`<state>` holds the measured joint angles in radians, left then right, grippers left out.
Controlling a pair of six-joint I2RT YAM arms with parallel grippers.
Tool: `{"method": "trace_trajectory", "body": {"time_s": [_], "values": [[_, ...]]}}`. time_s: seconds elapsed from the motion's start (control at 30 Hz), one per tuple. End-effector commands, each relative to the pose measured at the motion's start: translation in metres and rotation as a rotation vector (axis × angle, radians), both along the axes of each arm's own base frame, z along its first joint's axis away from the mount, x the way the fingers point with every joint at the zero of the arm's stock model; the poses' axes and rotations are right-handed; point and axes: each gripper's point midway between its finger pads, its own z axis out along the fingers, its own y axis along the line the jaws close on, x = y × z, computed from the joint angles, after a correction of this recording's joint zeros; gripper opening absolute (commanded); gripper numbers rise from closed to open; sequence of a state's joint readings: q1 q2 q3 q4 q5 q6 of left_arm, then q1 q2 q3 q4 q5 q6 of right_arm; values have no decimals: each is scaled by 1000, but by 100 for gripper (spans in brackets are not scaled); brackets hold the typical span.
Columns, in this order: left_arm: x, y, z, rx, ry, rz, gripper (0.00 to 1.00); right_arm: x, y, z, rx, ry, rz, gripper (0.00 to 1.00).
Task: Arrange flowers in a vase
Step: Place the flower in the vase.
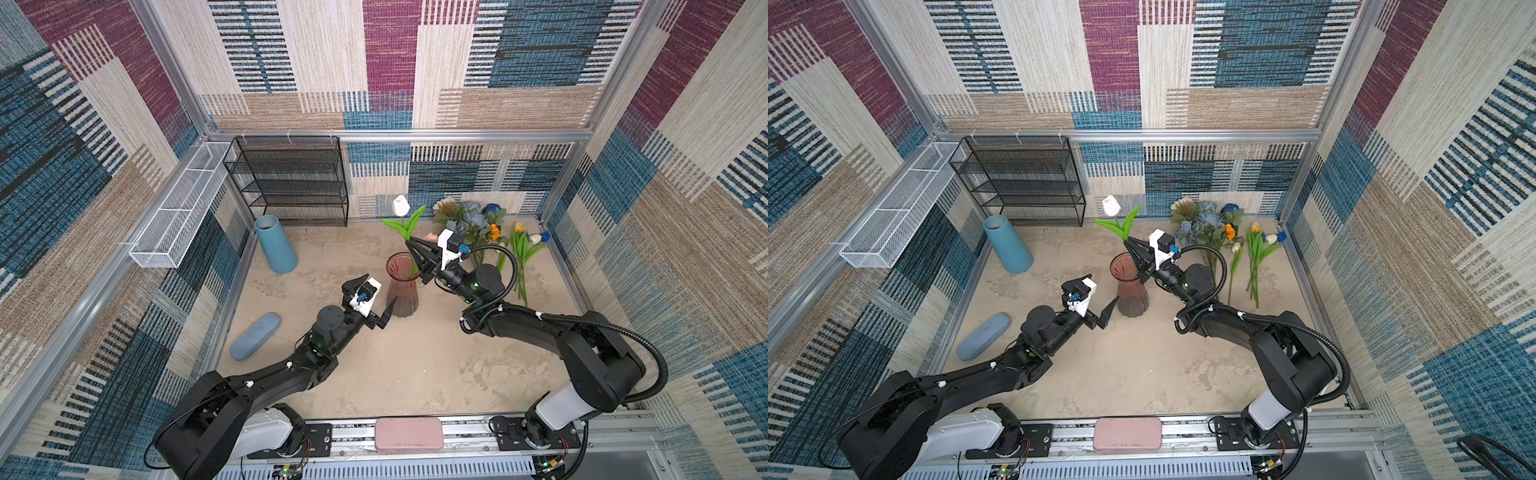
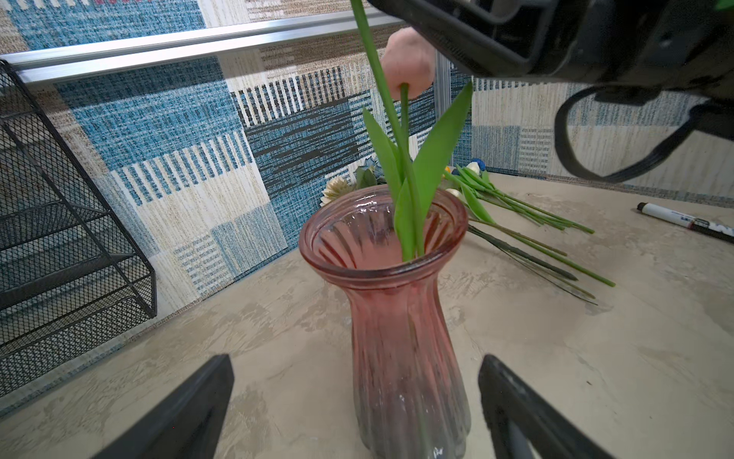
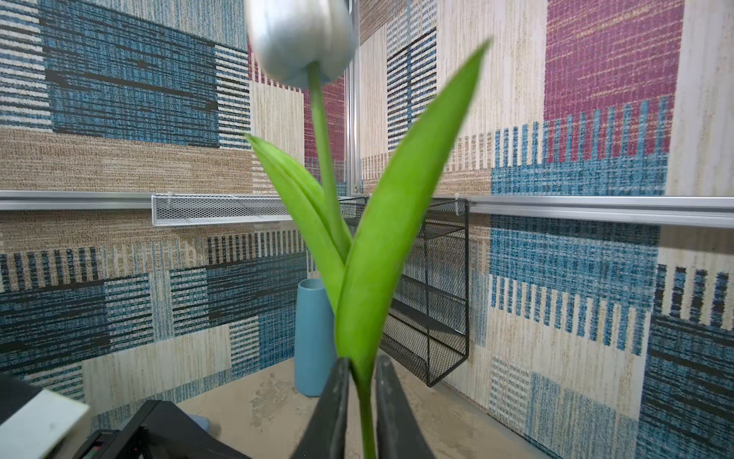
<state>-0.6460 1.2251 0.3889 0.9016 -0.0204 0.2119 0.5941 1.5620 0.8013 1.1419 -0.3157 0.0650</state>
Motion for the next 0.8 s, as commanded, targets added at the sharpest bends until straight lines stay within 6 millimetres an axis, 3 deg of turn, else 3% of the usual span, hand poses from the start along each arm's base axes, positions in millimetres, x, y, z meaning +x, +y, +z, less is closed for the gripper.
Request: {"method": "trace_trajectory", "body": {"time_s": [0.0,0.23,0.37,0.5,0.57,0.67,0.77], "values": [[2,-2,4,6,-14,-2,99,-4,1,-5,-45,2,4,36],[3,-7,8,3,-15,-20,99,-4,-8,-1,-56,29,-42,41],[1,-6,12,8,-22,-22,99,-14,-20,26,-44,20,-70,46],[-3,-5,16,13,-23,-36,99,-22,-48,58,-16,28,-172,58],[-10,-7,18,19,-18,-70,99,-14,-72,66,-6,82,-298,68],[-21,-10,17,23,5,-124,99,11,-107,50,-43,248,-434,71],[-30,-13,7,28,44,-167,99,40,-155,4,-53,490,-534,72]]}}
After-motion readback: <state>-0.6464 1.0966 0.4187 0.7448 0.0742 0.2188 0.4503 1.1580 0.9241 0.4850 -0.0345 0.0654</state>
